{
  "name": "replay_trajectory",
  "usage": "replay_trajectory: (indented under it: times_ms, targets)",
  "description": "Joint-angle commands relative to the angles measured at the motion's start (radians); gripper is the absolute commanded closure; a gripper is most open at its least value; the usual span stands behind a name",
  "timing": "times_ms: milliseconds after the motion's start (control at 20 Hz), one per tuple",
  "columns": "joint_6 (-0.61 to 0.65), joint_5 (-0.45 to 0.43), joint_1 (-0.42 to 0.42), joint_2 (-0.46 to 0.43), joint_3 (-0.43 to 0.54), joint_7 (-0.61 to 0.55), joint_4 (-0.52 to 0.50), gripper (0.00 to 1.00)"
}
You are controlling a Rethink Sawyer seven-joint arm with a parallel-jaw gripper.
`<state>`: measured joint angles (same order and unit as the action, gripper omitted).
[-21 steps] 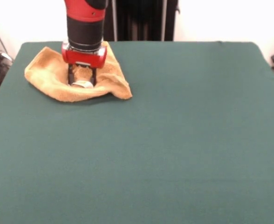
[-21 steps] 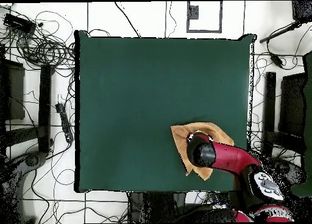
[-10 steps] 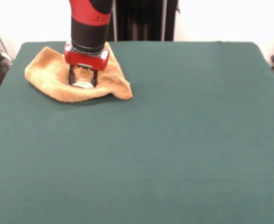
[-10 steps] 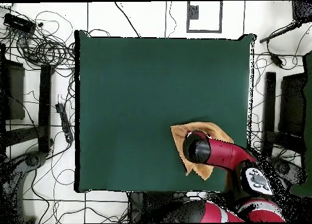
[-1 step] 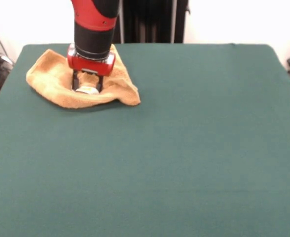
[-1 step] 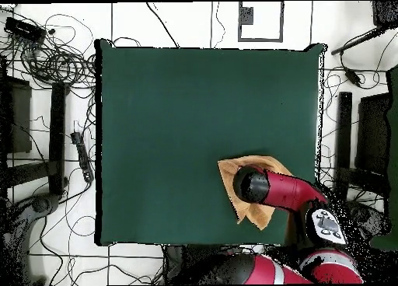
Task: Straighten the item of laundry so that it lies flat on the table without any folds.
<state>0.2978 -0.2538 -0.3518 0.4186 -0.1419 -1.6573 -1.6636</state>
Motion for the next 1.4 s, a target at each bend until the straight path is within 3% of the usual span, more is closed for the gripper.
replay_trajectory:
  times_ms: [50,200,300,450,700,950,1400]
  targets:
    - [-0.054,0.053,0.029,-0.172,0.236,-0.073,0.203,0.00]
    - [-0.068,0.039,0.024,-0.171,0.252,-0.068,0.208,0.00]
    - [0.056,0.057,0.039,-0.139,0.220,-0.077,0.187,0.00]
    - [0.147,0.018,0.033,-0.095,0.256,0.017,0.196,0.00]
    - [0.102,0.063,0.108,-0.162,0.231,-0.099,0.326,0.00]
    - [0.162,0.106,0.145,-0.194,0.210,-0.168,0.413,0.00]
    - [0.273,0.100,0.144,-0.239,0.201,-0.145,0.554,0.00]
